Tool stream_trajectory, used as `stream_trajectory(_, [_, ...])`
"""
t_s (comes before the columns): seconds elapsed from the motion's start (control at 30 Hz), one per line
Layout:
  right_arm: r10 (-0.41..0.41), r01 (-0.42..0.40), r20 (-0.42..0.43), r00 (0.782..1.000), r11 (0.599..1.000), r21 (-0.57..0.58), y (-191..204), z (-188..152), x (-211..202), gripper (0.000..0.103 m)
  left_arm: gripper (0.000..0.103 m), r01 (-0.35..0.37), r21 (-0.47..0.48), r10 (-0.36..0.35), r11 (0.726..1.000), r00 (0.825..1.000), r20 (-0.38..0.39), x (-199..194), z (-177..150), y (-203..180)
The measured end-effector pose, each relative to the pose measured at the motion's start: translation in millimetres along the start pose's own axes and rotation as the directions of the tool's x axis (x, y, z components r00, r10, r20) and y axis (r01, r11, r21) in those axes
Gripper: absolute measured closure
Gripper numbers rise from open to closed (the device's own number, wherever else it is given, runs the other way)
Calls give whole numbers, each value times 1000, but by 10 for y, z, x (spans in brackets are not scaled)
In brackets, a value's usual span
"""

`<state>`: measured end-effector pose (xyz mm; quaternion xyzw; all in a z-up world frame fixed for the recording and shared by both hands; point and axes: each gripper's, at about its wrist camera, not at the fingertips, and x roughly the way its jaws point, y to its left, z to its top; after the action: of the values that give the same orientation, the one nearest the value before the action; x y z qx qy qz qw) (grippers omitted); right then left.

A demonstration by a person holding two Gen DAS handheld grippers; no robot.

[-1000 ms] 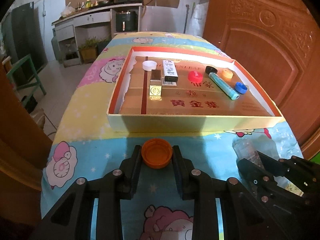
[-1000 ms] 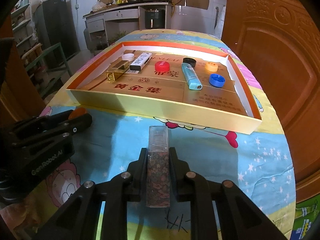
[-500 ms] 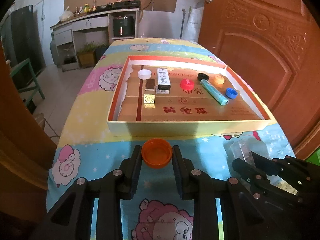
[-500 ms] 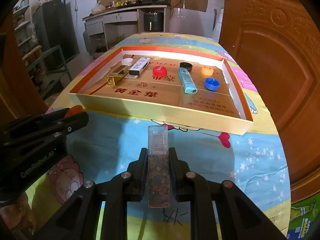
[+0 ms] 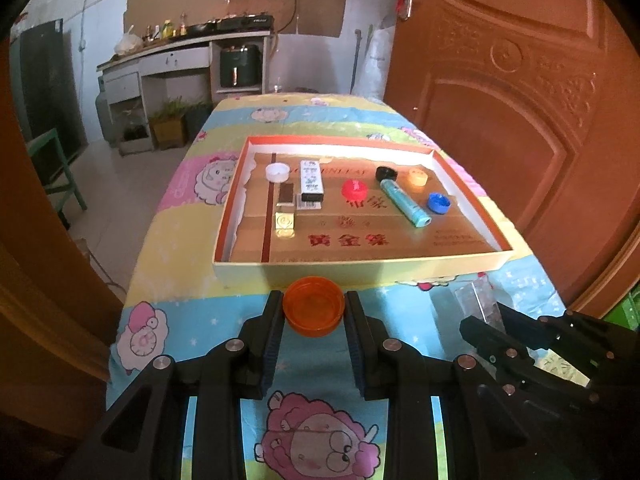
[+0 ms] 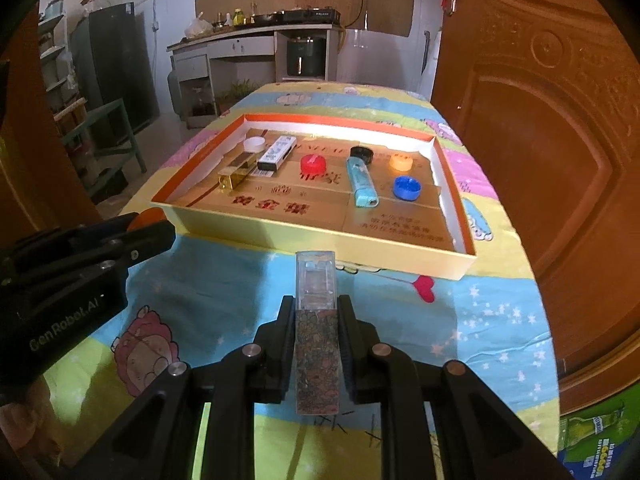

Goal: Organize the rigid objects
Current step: 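Carry the orange cap and glitter tube over the cardboard lid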

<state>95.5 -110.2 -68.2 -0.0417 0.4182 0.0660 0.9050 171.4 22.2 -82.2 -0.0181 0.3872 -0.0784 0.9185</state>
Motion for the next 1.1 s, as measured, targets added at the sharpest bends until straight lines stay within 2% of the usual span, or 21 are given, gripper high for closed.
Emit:
stream_trajectory(0.4, [-30, 31, 57, 998, 999, -16, -199, 173, -247, 83, 72, -19, 12, 18, 1000, 999, 40, -206, 183, -188])
stream_trajectory(0.8, [2, -1, 103, 995, 1000, -11, -517, 481, -394, 83, 72, -7, 36, 4, 999, 998, 69, -240, 460, -363])
stream_trajectory(1.1, [13, -10, 117, 993, 1000, -24, -794, 783, -335, 83, 72, 8, 59, -13, 998, 997, 82, -191, 725, -466])
